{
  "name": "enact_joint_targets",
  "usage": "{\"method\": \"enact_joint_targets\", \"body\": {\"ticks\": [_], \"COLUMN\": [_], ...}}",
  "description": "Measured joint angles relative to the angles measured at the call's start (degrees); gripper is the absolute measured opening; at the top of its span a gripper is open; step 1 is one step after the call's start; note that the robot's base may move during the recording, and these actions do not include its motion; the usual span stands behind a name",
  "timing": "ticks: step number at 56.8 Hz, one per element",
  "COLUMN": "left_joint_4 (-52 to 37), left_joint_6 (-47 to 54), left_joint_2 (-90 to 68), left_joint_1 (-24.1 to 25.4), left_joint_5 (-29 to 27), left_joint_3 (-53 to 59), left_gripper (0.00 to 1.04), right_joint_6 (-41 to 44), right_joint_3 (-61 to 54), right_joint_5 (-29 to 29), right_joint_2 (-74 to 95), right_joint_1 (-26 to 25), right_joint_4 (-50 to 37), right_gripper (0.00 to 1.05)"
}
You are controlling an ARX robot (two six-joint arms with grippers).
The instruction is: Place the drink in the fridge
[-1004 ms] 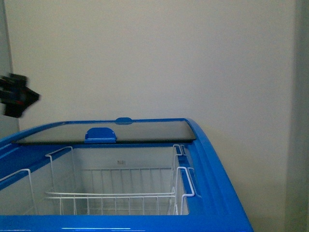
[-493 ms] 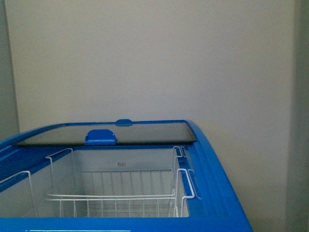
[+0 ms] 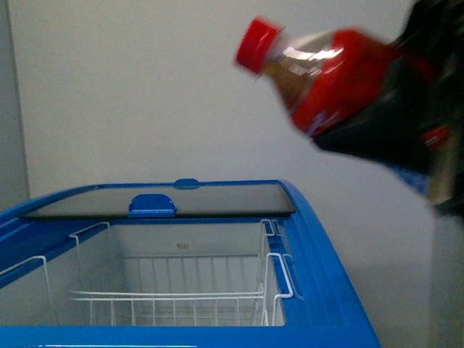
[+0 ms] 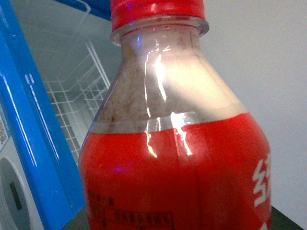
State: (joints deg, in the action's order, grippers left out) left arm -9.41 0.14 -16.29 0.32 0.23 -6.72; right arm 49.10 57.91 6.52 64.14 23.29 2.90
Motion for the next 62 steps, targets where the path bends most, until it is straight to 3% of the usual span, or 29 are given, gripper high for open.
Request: {"method": "enact_joint_targets", "body": {"ticks": [9,19,22,27,50,62], "left_joint_4": [0.48,1.44,5.29,9.05,9.49,9.49], "left_joint_6": [0.02,0.02,0.02,0.00,0.00,0.00], "left_joint_2": [2.64,5.07,7.78,11.91,15.93,15.93], "left_joint_1": [-0.13,-0.17,-0.17,-0.17,-0.22,-0.22], "left_joint_5": [-0.13,-0.13,-0.15,-0.15,-0.20,-0.22], "left_joint_3": [1.86,3.28,3.28,3.93,5.84,5.84], "left_gripper": [0.03,0.03,0.03,0.03,0.03,0.03], "right_joint_6": [8.59,10.93,11.50,10.78,5.68,3.52], "right_joint_3": [6.69,17.14,20.24,24.46,39.08,47.36], "right_joint_5": [-0.92,-3.76,-5.55,-4.61,-5.99,-10.58], "right_joint_2": [17.29,32.79,35.69,38.77,55.21,63.17], "right_joint_1": [3.13,5.29,5.99,6.51,7.74,7.67], "right_joint_4": [-6.01,-6.40,-6.29,-6.25,-4.42,-5.14], "right_gripper": [0.40,0.40,0.40,0.40,0.40,0.40]}}
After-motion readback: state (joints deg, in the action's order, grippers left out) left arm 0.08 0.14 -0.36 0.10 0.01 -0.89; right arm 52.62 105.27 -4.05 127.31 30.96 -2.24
